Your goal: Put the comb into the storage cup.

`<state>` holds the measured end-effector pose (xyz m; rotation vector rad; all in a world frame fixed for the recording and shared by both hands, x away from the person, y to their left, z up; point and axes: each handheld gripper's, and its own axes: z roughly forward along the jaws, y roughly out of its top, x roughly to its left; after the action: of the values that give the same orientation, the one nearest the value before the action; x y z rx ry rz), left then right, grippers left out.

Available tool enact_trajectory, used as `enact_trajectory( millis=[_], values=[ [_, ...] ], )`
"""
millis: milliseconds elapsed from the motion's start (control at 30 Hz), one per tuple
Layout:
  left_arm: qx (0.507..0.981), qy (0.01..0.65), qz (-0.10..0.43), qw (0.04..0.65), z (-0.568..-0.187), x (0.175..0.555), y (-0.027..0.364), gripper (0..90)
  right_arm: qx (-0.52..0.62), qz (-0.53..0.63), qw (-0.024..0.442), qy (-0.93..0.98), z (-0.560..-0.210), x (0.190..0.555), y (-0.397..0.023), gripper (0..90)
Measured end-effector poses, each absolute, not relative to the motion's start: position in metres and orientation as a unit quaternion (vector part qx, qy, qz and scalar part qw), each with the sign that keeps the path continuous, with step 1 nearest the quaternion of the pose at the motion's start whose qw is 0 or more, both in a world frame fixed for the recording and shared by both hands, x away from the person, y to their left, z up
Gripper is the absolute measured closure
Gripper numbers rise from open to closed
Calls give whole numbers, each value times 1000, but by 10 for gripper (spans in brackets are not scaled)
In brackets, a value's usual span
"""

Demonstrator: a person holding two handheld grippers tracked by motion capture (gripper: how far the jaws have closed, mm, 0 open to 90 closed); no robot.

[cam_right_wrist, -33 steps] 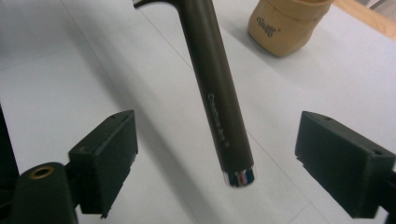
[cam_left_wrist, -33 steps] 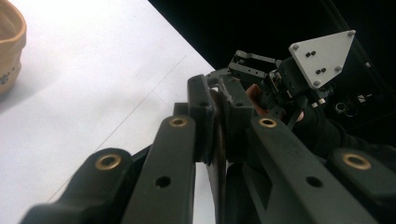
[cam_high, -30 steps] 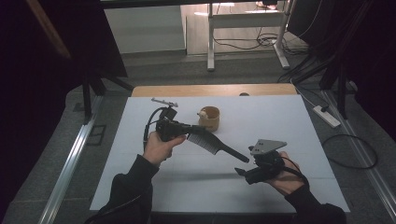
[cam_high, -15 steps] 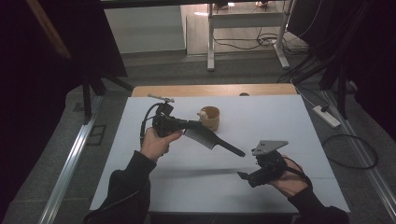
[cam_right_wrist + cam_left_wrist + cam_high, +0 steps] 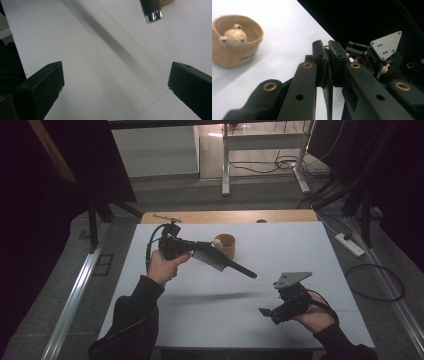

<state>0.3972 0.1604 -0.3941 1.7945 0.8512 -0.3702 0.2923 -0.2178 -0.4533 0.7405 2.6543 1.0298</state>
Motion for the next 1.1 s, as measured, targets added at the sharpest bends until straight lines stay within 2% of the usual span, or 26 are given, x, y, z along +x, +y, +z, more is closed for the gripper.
enact_trajectory(
  millis=[267, 1100],
  values=[
    [749, 368, -142, 533, -386, 404, 167, 838, 252, 343, 91, 901, -454, 291, -222, 12],
    [739, 401, -107, 531, -371, 423, 186, 838, 298, 349, 104, 882, -454, 283, -250, 0]
  ],
)
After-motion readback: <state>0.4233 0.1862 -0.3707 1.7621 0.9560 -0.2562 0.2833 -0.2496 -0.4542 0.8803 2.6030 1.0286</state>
